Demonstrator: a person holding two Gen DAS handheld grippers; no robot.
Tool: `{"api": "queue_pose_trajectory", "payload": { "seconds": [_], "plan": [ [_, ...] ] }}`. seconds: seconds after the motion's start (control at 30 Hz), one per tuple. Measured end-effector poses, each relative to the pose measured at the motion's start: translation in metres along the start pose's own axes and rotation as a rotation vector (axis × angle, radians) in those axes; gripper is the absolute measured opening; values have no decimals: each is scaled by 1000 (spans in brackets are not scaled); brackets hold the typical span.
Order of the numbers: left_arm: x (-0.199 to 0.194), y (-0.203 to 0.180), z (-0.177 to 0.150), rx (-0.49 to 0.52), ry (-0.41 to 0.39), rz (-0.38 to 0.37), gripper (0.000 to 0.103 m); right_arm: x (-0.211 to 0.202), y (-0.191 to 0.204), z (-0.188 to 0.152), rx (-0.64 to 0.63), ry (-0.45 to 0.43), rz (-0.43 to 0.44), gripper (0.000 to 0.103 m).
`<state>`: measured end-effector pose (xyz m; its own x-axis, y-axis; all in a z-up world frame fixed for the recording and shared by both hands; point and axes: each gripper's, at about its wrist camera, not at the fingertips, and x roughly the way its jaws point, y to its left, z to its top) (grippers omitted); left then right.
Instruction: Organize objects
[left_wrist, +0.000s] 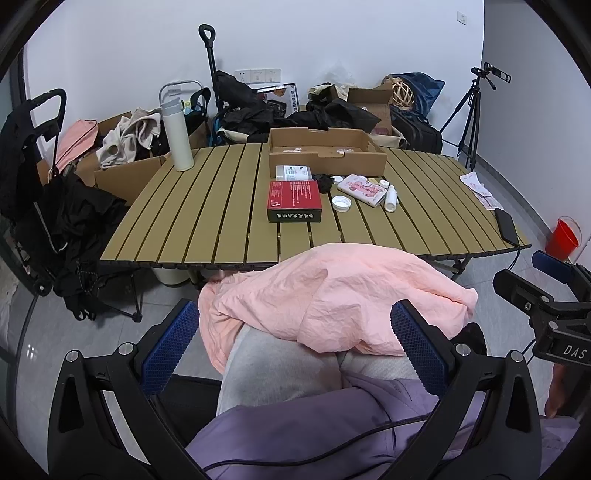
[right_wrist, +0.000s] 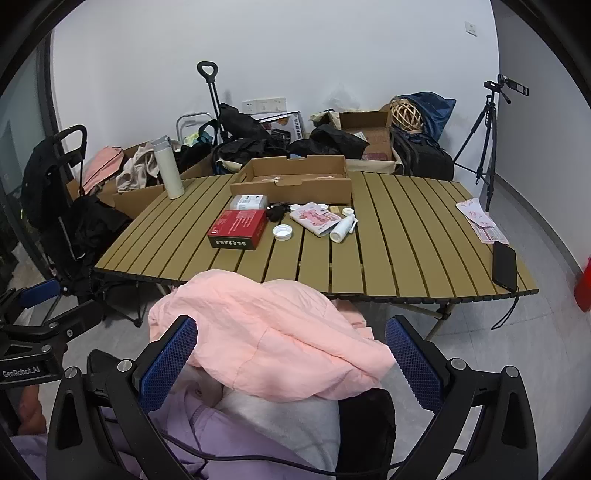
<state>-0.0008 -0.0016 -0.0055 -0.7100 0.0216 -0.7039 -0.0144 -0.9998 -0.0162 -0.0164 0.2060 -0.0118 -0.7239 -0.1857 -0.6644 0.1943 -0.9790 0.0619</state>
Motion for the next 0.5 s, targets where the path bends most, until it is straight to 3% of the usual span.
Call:
{"api": "queue_pose_trajectory", "payload": {
  "seconds": [0.5],
  "plan": [
    [0, -1, 0, 3, -2, -5, 103, 3, 1, -2, 0, 7, -20, 103]
  ]
}}
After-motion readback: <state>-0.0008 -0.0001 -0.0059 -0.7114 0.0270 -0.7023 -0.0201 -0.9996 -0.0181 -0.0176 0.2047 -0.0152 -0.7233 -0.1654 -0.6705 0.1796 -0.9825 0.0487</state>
